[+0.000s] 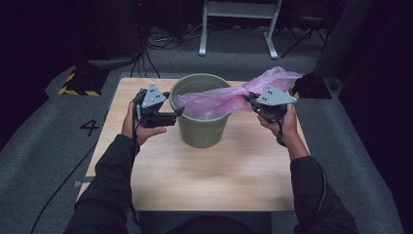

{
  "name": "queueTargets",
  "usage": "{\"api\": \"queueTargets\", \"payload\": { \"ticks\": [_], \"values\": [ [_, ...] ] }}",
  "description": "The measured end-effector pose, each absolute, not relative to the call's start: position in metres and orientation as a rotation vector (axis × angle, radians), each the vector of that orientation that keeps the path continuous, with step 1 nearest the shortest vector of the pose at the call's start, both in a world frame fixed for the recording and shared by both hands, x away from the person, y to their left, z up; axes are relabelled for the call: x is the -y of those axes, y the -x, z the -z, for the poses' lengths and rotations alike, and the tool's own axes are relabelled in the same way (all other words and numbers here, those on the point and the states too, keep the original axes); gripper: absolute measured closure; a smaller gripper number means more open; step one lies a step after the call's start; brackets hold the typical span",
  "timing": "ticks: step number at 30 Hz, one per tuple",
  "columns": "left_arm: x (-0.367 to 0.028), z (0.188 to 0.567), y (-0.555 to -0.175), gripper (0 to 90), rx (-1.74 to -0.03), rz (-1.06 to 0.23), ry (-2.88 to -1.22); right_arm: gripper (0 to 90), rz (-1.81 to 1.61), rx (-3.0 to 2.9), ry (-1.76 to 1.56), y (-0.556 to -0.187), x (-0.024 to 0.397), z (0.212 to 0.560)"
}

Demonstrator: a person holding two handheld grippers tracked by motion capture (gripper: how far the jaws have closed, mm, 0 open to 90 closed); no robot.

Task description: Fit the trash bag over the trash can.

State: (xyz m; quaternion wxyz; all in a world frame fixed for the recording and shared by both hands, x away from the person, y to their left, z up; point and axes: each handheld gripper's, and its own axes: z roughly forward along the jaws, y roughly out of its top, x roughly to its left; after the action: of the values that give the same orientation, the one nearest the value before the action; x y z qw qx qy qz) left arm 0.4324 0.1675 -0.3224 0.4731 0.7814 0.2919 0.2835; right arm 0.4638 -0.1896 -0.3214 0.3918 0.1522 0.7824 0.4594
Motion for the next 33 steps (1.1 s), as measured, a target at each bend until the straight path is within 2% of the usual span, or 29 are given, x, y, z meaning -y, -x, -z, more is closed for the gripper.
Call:
{"api": "queueTargets", "payload": {
  "ticks": [8, 10, 12, 15, 18, 23, 29, 33],
  "values": [
    [-0.140, 0.315, -0.445, 27.0, -0.677, -0.723, -1.975, 87.4, -1.158, -1.984, -0.364, -0.462, 0.187, 0.319],
    [-0.133, 0.313, -0.449, 29.7, -0.670, -0.712, -1.976, 87.4, -1.143, -1.967, -0.344, -0.459, 0.190, 0.316],
    [-0.127, 0.311, -0.451, 39.6, -0.653, -0.724, -2.001, 87.4, -1.165, -1.954, -0.344, -0.457, 0.195, 0.311],
    [-0.117, 0.309, -0.455, 48.4, -0.617, -0.710, -2.031, 87.3, -1.157, -1.950, -0.346, -0.455, 0.199, 0.306],
    [-0.105, 0.309, -0.459, 48.3, -0.597, -0.709, -2.062, 87.3, -1.144, -1.950, -0.336, -0.454, 0.198, 0.303],
    [-0.091, 0.313, -0.463, 53.4, -0.570, -0.743, -2.106, 87.2, -1.154, -1.950, -0.332, -0.454, 0.195, 0.303],
    [-0.088, 0.320, -0.470, 52.0, -0.616, -0.722, -2.110, 87.0, -1.166, -1.960, -0.317, -0.455, 0.188, 0.305],
    [-0.095, 0.319, -0.469, 40.8, -0.644, -0.706, -2.076, 87.0, -1.166, -1.969, -0.290, -0.453, 0.179, 0.305]
  ]
}}
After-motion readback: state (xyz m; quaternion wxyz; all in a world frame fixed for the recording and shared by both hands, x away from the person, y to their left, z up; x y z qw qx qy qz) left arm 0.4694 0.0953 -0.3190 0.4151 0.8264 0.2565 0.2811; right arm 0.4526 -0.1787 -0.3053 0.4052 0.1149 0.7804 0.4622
